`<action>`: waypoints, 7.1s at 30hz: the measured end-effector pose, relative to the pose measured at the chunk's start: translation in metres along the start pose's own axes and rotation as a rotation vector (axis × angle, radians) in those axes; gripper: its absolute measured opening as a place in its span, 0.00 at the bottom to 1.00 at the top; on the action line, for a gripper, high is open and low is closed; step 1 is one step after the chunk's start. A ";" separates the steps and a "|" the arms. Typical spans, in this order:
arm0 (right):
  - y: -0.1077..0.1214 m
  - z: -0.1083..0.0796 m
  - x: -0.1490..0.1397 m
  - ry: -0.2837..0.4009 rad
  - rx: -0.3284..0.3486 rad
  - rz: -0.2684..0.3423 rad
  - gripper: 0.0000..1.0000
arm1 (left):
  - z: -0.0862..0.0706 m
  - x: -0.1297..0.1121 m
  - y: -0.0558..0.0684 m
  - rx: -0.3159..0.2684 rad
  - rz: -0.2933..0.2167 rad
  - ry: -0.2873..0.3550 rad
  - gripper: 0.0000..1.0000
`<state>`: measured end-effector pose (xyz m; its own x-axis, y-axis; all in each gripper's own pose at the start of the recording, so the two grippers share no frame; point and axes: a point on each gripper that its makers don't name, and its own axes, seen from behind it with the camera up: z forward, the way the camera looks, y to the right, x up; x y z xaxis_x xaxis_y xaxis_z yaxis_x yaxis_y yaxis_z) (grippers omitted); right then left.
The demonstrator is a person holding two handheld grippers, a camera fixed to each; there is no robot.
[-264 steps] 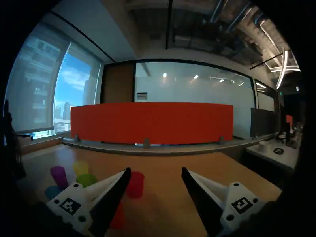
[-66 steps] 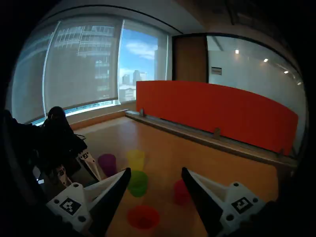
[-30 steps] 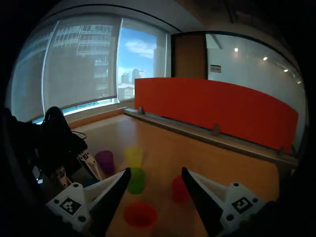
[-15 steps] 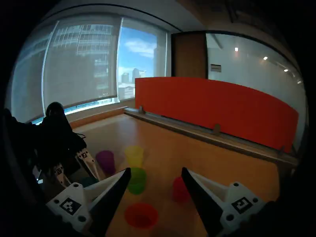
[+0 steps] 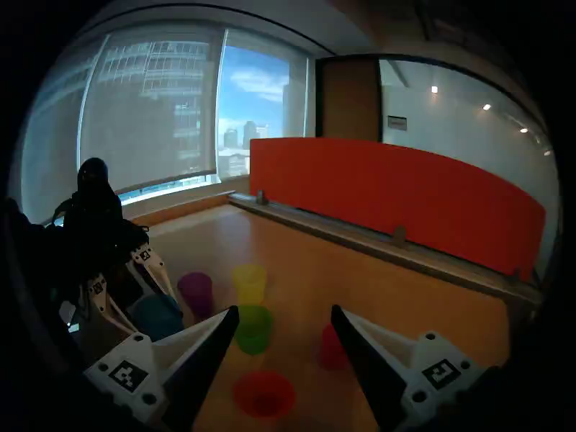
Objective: Pour water
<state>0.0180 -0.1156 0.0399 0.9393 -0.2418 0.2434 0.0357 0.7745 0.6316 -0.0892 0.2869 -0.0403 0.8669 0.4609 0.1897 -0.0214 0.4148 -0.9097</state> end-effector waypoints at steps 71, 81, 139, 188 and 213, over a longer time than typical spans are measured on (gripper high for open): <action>-0.043 0.090 -0.071 -0.352 0.151 -0.120 1.00 | -0.134 0.087 -0.077 0.337 -0.098 0.444 0.82; -0.046 0.099 -0.080 -0.395 0.155 -0.120 1.00 | -0.142 0.084 -0.079 0.347 -0.099 0.445 0.82; -0.056 0.131 -0.110 -0.452 0.148 -0.098 0.93 | -0.142 0.067 -0.086 0.355 -0.109 0.417 0.82; -0.064 0.050 0.012 -0.021 0.105 -0.059 0.92 | -0.139 0.074 -0.080 0.380 -0.106 0.393 0.82; -0.079 0.027 0.061 0.199 0.121 -0.035 0.93 | -0.144 0.089 -0.078 0.378 -0.098 0.408 0.82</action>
<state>0.0628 -0.2077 0.0246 0.9873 -0.1385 0.0775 0.0399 0.6893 0.7234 0.0615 0.1826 -0.0059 0.9945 0.0963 0.0405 -0.0425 0.7272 -0.6851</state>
